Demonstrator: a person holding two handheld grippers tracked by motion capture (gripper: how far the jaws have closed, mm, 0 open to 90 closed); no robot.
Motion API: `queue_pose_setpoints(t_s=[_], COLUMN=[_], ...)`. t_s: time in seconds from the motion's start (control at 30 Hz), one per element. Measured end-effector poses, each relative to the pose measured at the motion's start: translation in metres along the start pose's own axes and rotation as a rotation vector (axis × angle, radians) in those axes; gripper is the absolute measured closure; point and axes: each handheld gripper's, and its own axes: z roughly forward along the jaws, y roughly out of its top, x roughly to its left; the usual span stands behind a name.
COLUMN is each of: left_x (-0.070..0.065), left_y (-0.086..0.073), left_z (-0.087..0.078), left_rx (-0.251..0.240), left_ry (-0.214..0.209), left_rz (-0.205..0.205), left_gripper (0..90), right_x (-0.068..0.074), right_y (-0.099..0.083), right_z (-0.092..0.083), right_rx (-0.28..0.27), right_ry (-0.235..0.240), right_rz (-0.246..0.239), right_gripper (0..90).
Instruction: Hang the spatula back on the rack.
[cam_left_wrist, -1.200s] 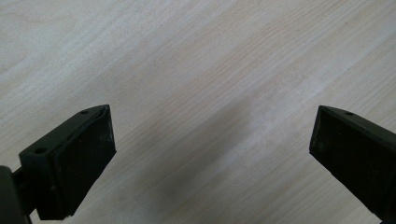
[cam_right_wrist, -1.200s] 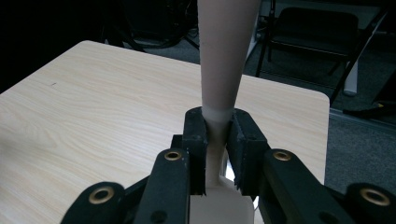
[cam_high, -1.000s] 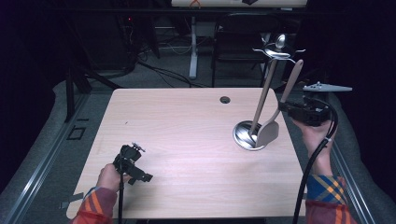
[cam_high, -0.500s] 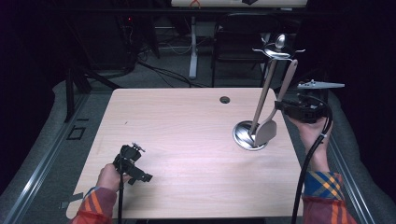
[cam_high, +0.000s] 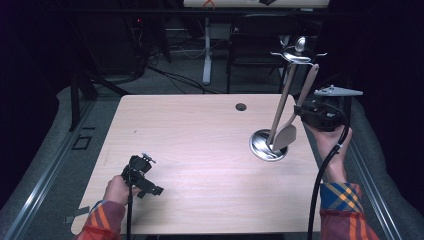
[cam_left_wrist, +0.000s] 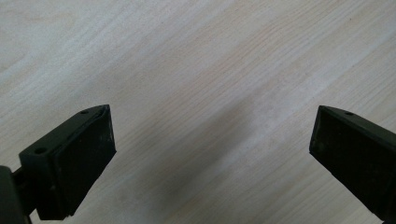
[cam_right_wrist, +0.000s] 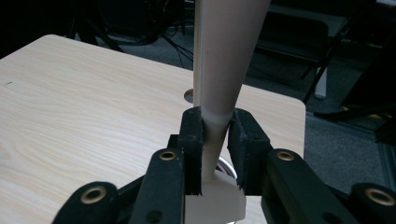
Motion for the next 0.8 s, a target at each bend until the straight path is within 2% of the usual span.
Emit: queue_pose_setpoints(t_s=[0.13, 0.2, 0.27, 0.33, 0.43, 0.53, 0.57, 0.63, 0.73, 0.8], left_x=[0.000, 0.000, 0.001, 0.001, 0.000, 0.000, 0.000, 0.001, 0.000, 0.000], left_y=[0.000, -0.001, -0.001, -0.001, -0.001, -0.001, -0.001, -0.001, 0.000, 0.000], left_z=[0.000, -0.001, -0.001, -0.002, -0.002, -0.002, -0.003, -0.003, -0.002, -0.002], left_rx=[-0.001, 0.001, -0.002, -0.003, -0.005, -0.005, -0.003, -0.004, -0.001, -0.001], left_ry=[0.000, 0.000, -0.001, -0.001, -0.005, -0.004, -0.003, -0.003, -0.003, -0.003], left_rz=[0.005, 0.001, 0.003, 0.006, 0.009, 0.013, 0.019, 0.017, 0.021, 0.028], left_gripper=[0.0, 0.0, 0.0, 0.0, 0.0, 0.0, 0.0, 0.0, 0.0, 0.0], right_x=[0.003, 0.004, 0.006, 0.009, 0.017, 0.026, 0.033, 0.040, 0.048, 0.053], right_y=[-0.001, -0.002, -0.009, -0.016, -0.035, -0.056, -0.066, -0.080, -0.094, -0.103], right_z=[-0.002, -0.003, -0.006, -0.006, -0.005, 0.000, 0.001, 0.002, 0.000, -0.003], right_rx=[0.000, 0.008, 0.000, 0.025, 0.070, 0.121, 0.157, 0.193, 0.220, 0.239], right_ry=[0.004, 0.000, -0.001, 0.015, 0.014, 0.054, 0.065, 0.090, 0.112, 0.102], right_rz=[0.000, 0.002, 0.034, 0.038, 0.028, 0.025, 0.008, -0.005, -0.024, -0.060], right_gripper=[63.2, 53.5, 43.7, 31.8, 16.2, 13.3, 9.9, 5.5, 2.8, 2.0])
